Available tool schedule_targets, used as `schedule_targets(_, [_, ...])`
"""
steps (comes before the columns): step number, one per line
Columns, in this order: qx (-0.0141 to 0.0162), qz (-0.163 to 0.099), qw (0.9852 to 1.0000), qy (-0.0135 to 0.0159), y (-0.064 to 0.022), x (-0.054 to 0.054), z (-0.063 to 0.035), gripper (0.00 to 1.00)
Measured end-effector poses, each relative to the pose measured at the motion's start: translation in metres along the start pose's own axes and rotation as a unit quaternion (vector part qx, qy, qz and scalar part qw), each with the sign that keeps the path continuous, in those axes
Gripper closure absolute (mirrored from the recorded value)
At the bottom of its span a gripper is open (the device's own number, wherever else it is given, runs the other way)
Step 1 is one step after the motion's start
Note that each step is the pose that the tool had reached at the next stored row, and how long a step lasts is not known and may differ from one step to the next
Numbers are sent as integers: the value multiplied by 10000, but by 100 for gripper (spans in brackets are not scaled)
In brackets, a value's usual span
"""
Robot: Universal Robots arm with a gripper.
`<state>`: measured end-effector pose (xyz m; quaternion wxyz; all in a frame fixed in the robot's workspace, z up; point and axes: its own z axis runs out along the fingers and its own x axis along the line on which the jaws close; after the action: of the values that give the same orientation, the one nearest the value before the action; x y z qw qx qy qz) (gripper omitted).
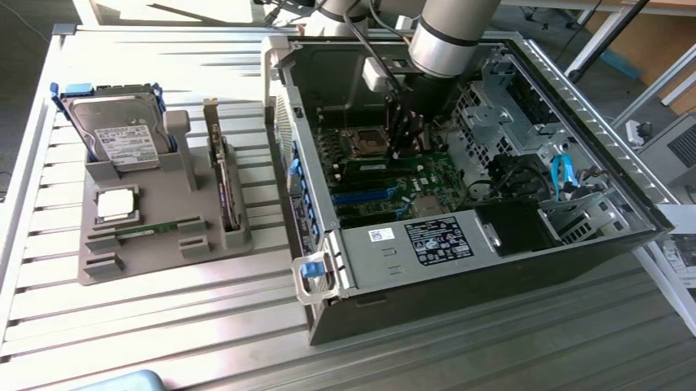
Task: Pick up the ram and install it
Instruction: 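Insert the ram into the slot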
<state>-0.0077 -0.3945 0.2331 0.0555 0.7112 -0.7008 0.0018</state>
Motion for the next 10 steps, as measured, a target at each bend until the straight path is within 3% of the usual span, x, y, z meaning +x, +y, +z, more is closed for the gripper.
schedule_targets(10, [6, -69, 10000, 5, -4, -6, 37, 86])
